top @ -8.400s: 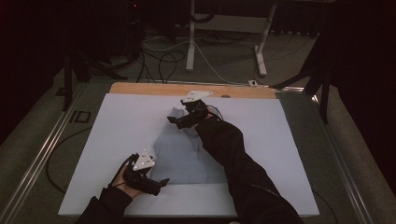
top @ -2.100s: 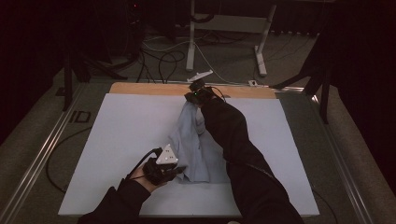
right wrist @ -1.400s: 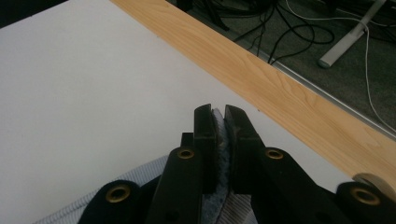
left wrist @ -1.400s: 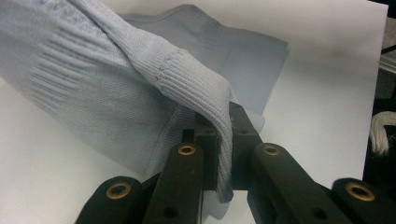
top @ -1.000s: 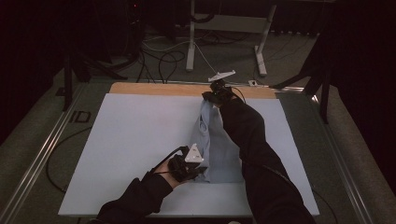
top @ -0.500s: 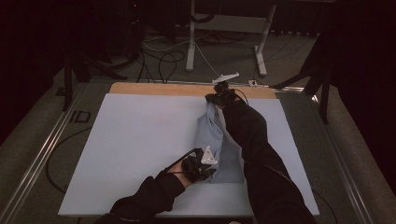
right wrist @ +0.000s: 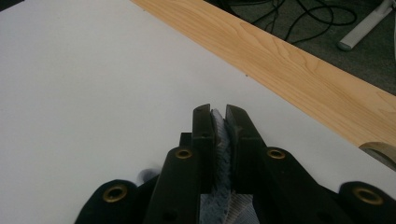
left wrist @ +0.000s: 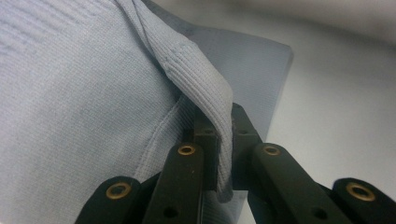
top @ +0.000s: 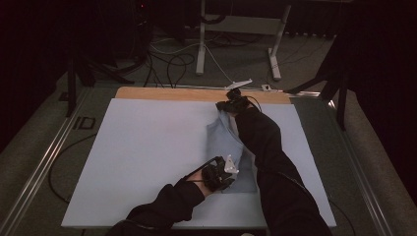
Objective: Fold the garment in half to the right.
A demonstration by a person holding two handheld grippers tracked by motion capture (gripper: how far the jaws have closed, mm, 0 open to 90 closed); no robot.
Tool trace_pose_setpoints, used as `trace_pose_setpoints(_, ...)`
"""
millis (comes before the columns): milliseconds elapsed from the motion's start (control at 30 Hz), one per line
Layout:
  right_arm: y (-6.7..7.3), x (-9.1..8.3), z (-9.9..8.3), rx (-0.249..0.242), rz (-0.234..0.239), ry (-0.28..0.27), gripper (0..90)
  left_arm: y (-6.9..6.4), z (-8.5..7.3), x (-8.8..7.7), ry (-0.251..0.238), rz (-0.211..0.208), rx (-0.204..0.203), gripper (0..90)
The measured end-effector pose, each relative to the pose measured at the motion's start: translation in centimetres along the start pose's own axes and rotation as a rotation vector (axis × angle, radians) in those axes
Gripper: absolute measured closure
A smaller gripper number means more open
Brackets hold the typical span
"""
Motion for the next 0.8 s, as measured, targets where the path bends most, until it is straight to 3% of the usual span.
trace_pose_setpoints(67, 0.0, 0.2, -0.1, 0.000, 0.012, 0.005, 80.8, 0.0, 0.1, 0.1, -0.004, -0.002, -0.003, 86.7)
trace_pose_setpoints(133, -0.1, 0.3, -0.2, 0.013, 0.022, 0.003, 71.2, 0.0, 0.2, 0.3, -0.005, -0.007, -0.009, 86.6)
trace_pose_setpoints(200, -0.3, 0.2, -0.2, 0.028, 0.023, 0.002, 48.6, 0.0, 0.5, 0.4, -0.003, -0.011, -0.013, 86.3)
trace_pose_setpoints(300, -0.4, -0.1, -0.4, 0.036, 0.031, 0.004, 27.2, 0.0, 0.8, 0.4, -0.003, -0.025, -0.021, 86.0)
trace_pose_setpoints(367, -0.5, -0.6, -0.4, 0.046, 0.069, -0.015, 15.7, -0.2, 0.8, 0.4, -0.005, -0.038, -0.021, 84.9)
trace_pose_setpoints(600, -1.5, -2.8, -0.5, 0.103, 0.070, -0.083, 10.3, -1.0, 1.7, 0.9, 0.001, -0.050, 0.000, 81.4)
trace_pose_setpoints(800, -1.6, -3.6, -1.1, 0.085, 0.047, -0.077, 10.4, -1.2, 2.8, 1.5, 0.003, -0.051, -0.009, 84.4)
Point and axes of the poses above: each handheld gripper's, and its own axes: x roughly forward along the jaws, z roughly out of its top, y roughly to its left, the point moved 7 cm from there along x, roughly forward along the jaws, and after that the axes turned 11 degrees about y, right-handed, at the moved point
